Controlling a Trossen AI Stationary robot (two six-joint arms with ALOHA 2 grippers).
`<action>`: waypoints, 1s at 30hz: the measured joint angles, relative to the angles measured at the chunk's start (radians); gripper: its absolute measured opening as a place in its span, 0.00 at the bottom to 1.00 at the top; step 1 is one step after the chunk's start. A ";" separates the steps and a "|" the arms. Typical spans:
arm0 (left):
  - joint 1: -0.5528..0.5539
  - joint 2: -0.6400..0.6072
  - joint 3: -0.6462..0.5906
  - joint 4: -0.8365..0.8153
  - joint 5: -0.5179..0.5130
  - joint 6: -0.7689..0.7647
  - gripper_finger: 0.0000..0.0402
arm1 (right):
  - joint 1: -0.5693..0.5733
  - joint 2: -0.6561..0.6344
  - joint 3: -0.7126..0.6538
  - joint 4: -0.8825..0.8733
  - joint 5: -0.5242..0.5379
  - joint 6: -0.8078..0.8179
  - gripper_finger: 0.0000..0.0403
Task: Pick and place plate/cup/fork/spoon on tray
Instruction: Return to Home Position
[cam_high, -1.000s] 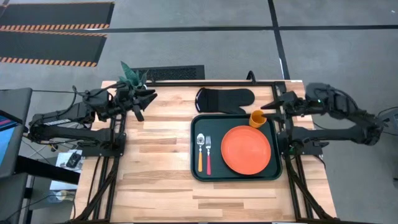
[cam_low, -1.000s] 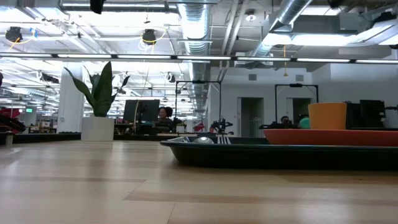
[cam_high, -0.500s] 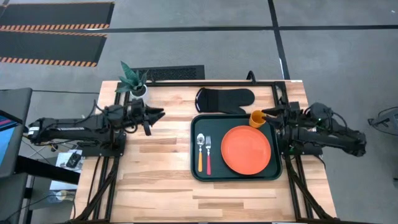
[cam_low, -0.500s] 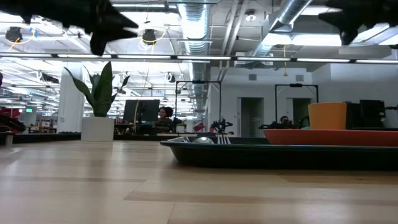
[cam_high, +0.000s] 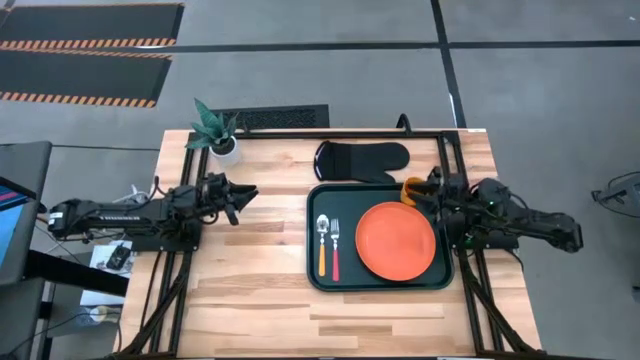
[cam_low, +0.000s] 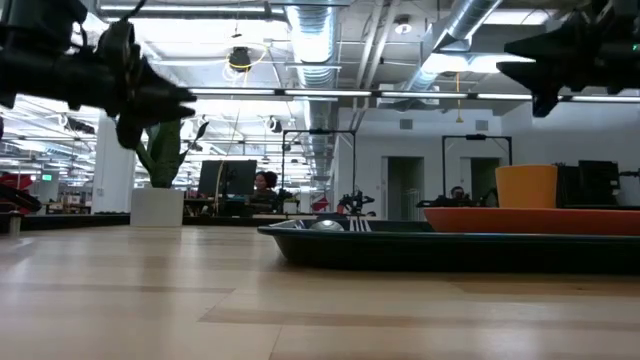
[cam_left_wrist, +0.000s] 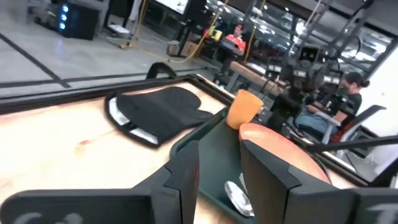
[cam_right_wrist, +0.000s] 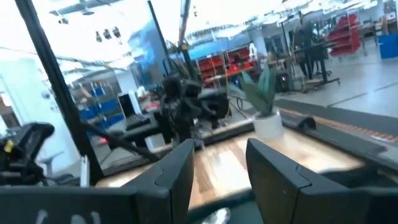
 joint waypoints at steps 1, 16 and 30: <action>0.000 -0.009 -0.011 0.003 -0.007 -0.004 0.26 | 0.000 -0.001 -0.026 0.024 0.000 0.001 0.42; -0.004 -0.040 0.000 -0.056 0.082 -0.038 0.26 | -0.019 0.006 -0.050 -0.002 0.004 0.000 0.42; -0.138 -0.390 0.041 -0.462 -0.306 0.226 0.26 | -0.019 0.003 -0.051 -0.103 0.004 0.000 0.43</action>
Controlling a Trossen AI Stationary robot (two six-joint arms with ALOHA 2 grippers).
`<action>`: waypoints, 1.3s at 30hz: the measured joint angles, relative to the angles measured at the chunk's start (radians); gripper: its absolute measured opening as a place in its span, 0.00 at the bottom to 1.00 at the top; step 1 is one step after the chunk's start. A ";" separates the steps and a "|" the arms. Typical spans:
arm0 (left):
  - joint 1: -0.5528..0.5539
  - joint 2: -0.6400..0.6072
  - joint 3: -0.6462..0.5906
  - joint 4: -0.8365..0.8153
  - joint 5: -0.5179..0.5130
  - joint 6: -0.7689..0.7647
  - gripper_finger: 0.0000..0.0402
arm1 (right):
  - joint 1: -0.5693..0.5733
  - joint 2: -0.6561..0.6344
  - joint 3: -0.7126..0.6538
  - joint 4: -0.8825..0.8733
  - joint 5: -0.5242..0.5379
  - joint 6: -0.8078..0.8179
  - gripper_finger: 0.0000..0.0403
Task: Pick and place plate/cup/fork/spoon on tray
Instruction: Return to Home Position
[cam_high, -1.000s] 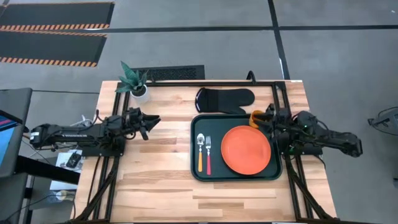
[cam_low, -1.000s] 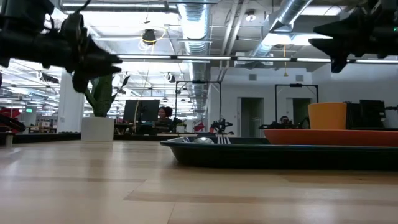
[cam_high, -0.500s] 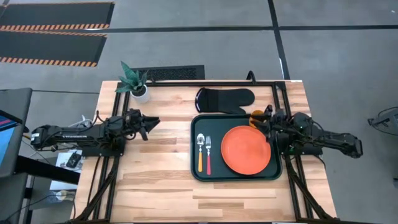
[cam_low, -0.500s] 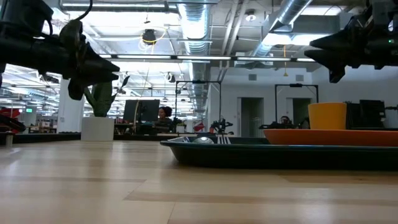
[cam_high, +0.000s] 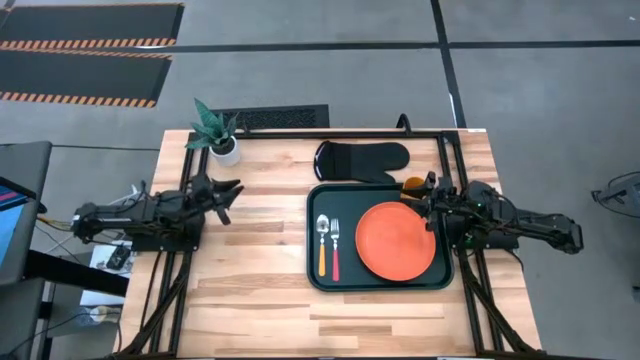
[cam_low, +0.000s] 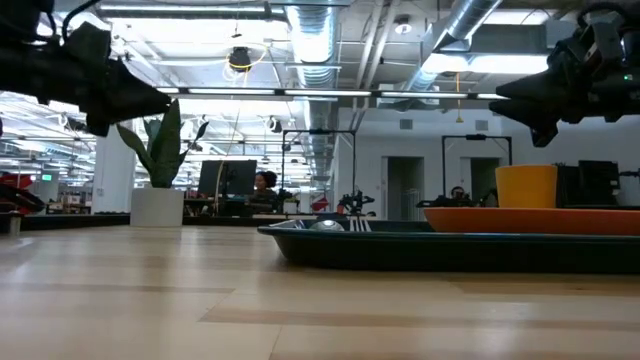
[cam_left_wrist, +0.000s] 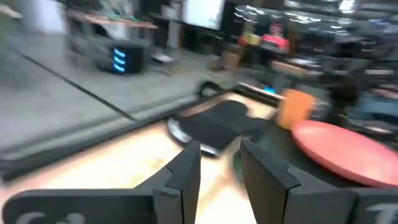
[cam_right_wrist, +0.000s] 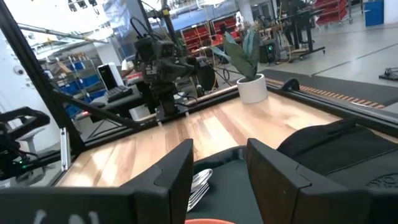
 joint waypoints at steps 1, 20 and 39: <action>-0.002 0.005 0.000 0.002 -0.034 0.014 0.26 | 0.000 -0.002 0.000 0.002 0.000 0.000 0.43; -0.001 0.062 0.002 -0.015 -0.093 -0.086 0.26 | 0.000 0.007 -0.001 0.004 -0.001 0.000 0.43; -0.001 0.062 0.002 -0.016 -0.091 -0.086 0.26 | 0.000 0.007 -0.002 0.004 -0.001 0.000 0.43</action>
